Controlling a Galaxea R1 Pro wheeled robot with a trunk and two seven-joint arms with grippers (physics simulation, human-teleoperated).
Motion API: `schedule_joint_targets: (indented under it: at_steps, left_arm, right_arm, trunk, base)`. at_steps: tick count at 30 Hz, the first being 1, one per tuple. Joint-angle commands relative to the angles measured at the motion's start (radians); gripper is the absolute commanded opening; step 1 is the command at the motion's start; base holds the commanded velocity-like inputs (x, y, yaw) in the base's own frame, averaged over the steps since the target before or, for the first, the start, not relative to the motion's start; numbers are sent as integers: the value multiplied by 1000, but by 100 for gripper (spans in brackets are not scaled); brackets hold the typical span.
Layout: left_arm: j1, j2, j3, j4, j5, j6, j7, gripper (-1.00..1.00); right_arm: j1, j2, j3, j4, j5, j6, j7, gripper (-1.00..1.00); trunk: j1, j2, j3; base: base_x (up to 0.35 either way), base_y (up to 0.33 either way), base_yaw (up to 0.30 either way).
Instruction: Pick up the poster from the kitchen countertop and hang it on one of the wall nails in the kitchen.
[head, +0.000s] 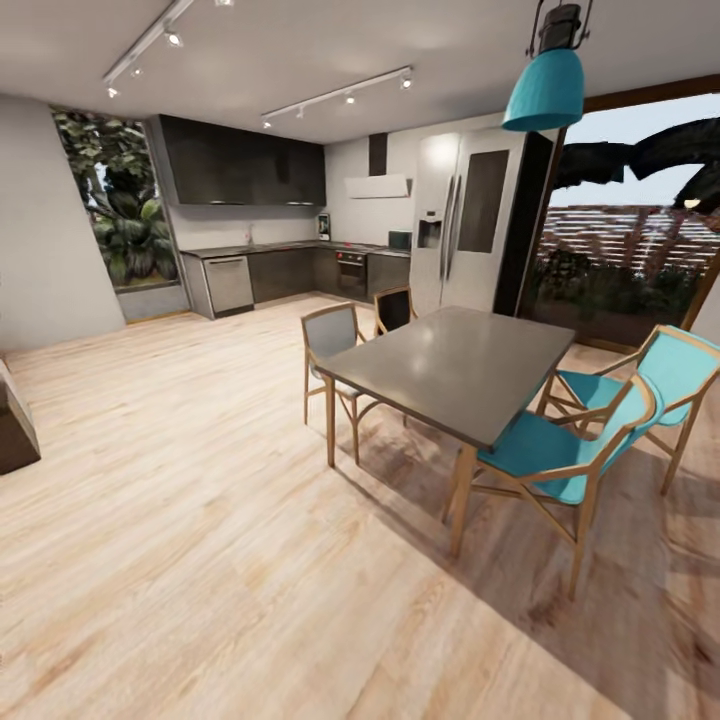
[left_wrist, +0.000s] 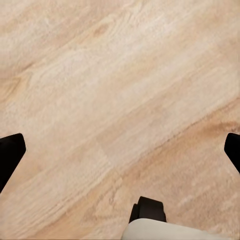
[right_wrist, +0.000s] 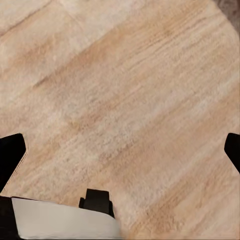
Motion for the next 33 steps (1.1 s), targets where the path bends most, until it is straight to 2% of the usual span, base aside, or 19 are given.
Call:
schedule_joint_targets:
  at_steps: [1,5,11,33]
  left_arm:
    - [0,0,0,-1,0,0,0,100]
    - [0,0,0,-1,0,0,0,100]
    - [0,0,0,-1,0,0,0,100]
    - [0,0,0,-1,0,0,0,100]
  right_arm:
    - [-1,-1,11,3,8,-1,-8,100]
    - [-2,-3,28,11,8,-36,-9,100]
    - [-2,0,30,13,1,-69,-12,100]
    - [-2,2,28,16,-4,-76,-12,100]
  trunk:
    - [0,0,-1]
    - [0,0,-1]
    - [0,0,-2]
    - [0,0,-18]
  base:
    - [203,229,12]
    - [217,232,5]
    - [238,239,95]
    - [273,222,223]
